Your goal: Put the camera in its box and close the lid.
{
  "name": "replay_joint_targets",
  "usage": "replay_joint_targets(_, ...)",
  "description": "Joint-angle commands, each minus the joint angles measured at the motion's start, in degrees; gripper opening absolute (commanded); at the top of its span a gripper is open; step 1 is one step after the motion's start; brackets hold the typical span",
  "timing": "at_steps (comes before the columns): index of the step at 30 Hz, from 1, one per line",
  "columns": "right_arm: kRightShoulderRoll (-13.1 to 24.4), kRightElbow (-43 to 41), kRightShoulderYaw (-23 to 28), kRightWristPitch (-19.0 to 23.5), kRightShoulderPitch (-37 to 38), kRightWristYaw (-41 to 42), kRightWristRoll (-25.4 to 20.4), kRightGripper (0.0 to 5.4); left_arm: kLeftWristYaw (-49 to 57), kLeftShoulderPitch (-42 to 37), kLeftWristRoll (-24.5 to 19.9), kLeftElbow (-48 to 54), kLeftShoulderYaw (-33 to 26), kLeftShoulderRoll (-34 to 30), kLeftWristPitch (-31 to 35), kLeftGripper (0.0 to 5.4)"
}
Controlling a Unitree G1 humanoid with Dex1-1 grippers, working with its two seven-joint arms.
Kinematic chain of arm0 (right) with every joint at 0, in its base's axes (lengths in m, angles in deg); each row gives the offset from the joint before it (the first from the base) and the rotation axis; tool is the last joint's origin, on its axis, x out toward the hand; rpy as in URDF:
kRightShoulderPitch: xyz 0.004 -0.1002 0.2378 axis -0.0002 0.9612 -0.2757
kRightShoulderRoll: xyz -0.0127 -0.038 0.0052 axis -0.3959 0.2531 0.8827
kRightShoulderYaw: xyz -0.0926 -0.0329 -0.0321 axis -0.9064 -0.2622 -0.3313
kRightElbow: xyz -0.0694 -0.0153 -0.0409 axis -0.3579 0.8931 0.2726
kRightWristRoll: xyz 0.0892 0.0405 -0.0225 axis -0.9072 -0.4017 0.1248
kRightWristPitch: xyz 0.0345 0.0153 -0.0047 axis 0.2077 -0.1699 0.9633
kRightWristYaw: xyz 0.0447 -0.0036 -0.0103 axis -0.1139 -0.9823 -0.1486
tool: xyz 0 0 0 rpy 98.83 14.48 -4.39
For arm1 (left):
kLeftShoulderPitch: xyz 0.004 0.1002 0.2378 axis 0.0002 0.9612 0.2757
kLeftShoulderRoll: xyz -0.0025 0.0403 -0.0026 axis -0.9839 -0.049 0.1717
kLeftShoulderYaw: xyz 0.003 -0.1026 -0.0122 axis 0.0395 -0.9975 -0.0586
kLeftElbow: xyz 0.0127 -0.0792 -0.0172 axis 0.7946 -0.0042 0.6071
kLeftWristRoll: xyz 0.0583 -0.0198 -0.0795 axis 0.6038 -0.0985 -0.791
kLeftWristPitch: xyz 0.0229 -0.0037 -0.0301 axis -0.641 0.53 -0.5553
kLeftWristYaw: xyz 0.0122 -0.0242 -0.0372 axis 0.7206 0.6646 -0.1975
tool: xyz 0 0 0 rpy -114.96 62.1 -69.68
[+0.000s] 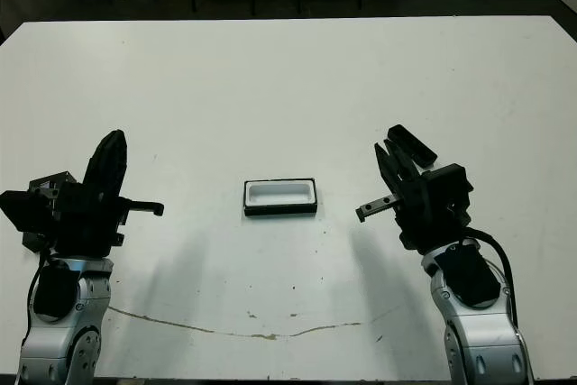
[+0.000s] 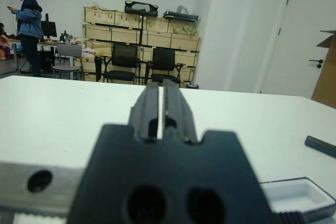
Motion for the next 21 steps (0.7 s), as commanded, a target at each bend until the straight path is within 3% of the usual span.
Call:
replay_joint_targets(1,0.4,0.7,0.0,0.6,0.5,-0.1,0.1,0.0,-0.3,0.6,-0.2,-1.1,-0.3,-0.3,0.2,0.01)
replay_joint_targets(12,2.1,0.6,0.3,2.5,0.1,1.2,0.1,0.0,0.0,0.5,1.0,-1.3,-0.1,-0.1,-0.4,0.01)
replay_joint_targets(17,6.3,1.3,4.0,5.4,-4.3,4.4,-2.8,0.0,-0.1,0.7,1.1,-1.6,-0.1,-0.1,-1.0,0.01)
replay_joint_targets(21,10.7,6.0,7.3,6.2,-12.2,5.9,-3.6,0.46,0.0,0.9,1.0,-1.3,-0.1,0.0,-0.7,0.0)
